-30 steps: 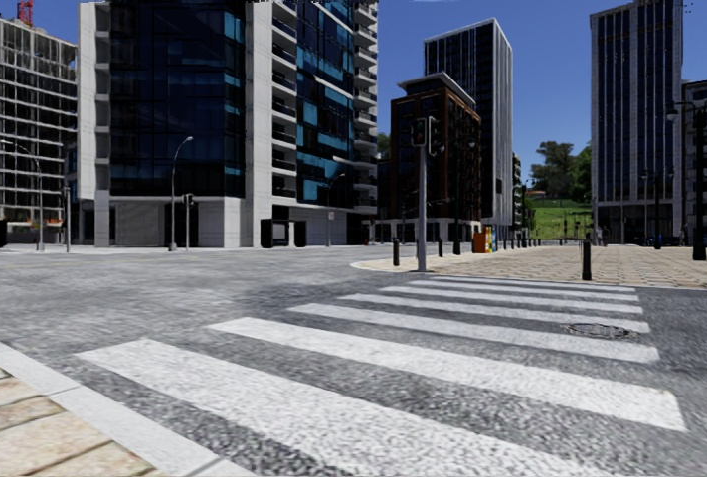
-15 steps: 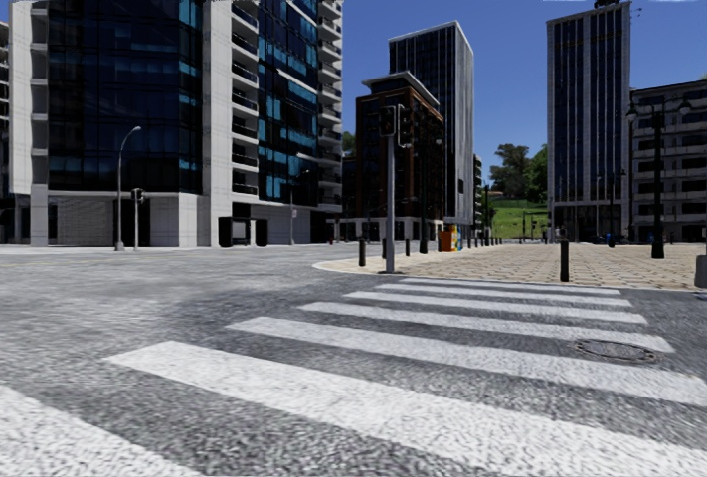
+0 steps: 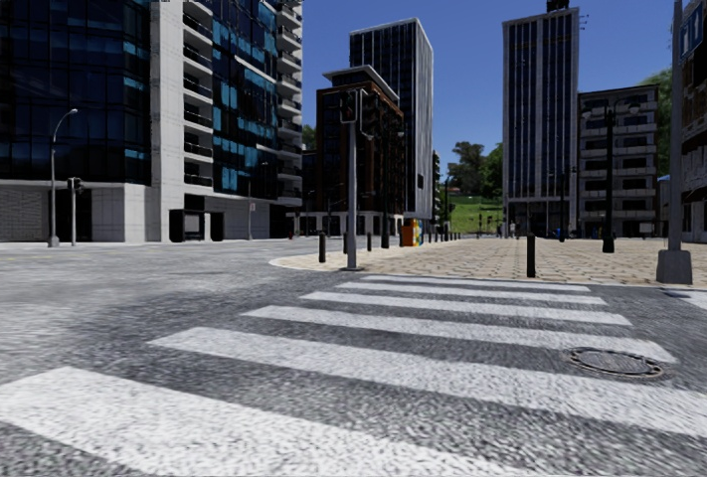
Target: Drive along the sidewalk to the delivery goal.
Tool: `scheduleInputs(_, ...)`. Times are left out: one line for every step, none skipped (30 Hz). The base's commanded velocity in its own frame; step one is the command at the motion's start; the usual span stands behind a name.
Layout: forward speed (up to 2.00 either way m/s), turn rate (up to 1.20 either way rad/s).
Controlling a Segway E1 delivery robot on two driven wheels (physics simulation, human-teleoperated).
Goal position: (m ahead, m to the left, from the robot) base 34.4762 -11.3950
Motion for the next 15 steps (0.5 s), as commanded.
scheduleInputs(1.30, -0.62)
scheduleInputs(1.33, -0.62)
scheduleInputs(1.36, -0.62)
scheduleInputs(1.39, -0.62)
scheduleInputs(1.41, -0.62)
scheduleInputs(1.41, -0.62)
scheduleInputs(1.42, -0.62)
scheduleInputs(1.43, -0.62)
scheduleInputs(1.44, -0.62)
scheduleInputs(1.45, -0.62)
scheduleInputs(1.45, -0.62)
scheduleInputs(1.46, -0.62)
scheduleInputs(1.47, -0.62)
scheduleInputs(1.49, -0.62)
scheduleInputs(1.50, -0.60)
